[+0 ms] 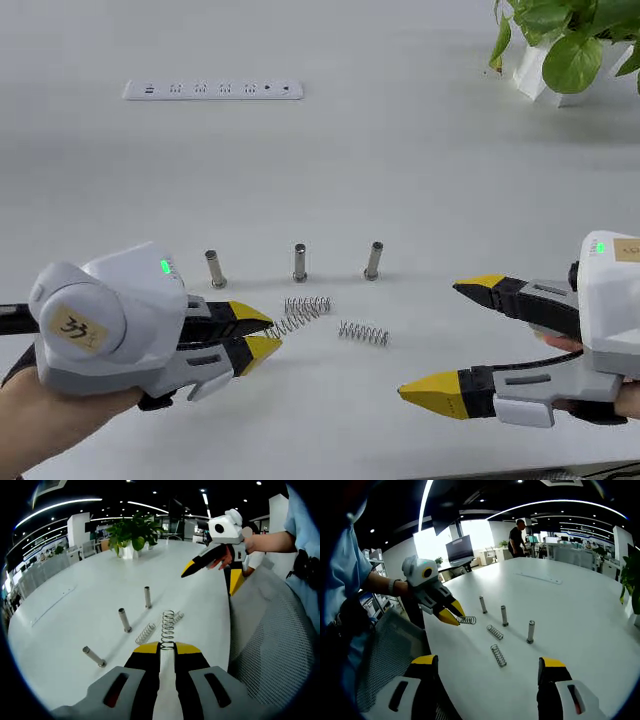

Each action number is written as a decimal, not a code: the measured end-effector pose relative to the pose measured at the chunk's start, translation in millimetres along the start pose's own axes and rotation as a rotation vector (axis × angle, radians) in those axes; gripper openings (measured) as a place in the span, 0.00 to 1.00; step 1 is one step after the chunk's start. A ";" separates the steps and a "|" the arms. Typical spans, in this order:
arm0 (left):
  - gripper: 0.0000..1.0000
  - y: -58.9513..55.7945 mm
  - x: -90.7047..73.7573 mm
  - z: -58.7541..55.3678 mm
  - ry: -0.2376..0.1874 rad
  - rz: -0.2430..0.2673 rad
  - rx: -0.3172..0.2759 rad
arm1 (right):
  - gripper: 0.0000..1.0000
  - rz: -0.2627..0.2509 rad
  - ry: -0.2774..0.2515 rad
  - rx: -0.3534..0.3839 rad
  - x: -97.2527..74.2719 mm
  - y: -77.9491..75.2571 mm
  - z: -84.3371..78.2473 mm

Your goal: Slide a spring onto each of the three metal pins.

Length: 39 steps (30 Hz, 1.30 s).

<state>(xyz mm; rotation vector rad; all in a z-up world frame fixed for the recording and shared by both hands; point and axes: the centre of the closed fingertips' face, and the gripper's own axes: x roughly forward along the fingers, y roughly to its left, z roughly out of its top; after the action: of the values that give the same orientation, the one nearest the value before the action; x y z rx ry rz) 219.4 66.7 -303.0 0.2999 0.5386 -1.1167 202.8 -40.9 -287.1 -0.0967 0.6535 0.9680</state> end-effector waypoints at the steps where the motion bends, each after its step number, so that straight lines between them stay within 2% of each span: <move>1: 0.07 -0.6 -0.3 0.7 -0.003 -0.002 0.000 | 0.79 0.008 0.002 -0.003 0.8 1.3 1.4; 9: 0.07 -6.0 -4.1 5.3 -0.030 -0.020 0.017 | 0.66 0.094 0.020 -0.037 9.3 14.6 15.6; 16: 0.07 -8.9 -7.2 5.8 -0.041 -0.024 0.023 | 0.53 0.184 0.053 -0.095 20.1 26.7 23.2; 20: 0.07 -11.5 -7.7 8.8 -0.053 -0.028 0.024 | 0.45 0.248 0.059 -0.117 26.4 32.7 28.3; 22: 0.07 -13.6 -7.9 12.5 -0.062 -0.032 0.024 | 0.40 0.284 0.081 -0.139 28.8 36.4 27.4; 30: 0.07 -24.8 -5.5 23.3 -0.087 -0.057 0.040 | 0.26 0.337 0.101 -0.182 33.6 36.4 34.3; 39: 0.07 -33.1 -4.0 23.9 -0.090 -0.082 0.054 | 0.13 0.396 0.139 -0.222 29.7 45.7 30.0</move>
<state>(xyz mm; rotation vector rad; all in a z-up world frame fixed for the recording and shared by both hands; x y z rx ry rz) 194.2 44.3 -279.6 0.2753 0.4449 -1.2195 192.5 18.1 -270.0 -0.2384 0.7048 1.4245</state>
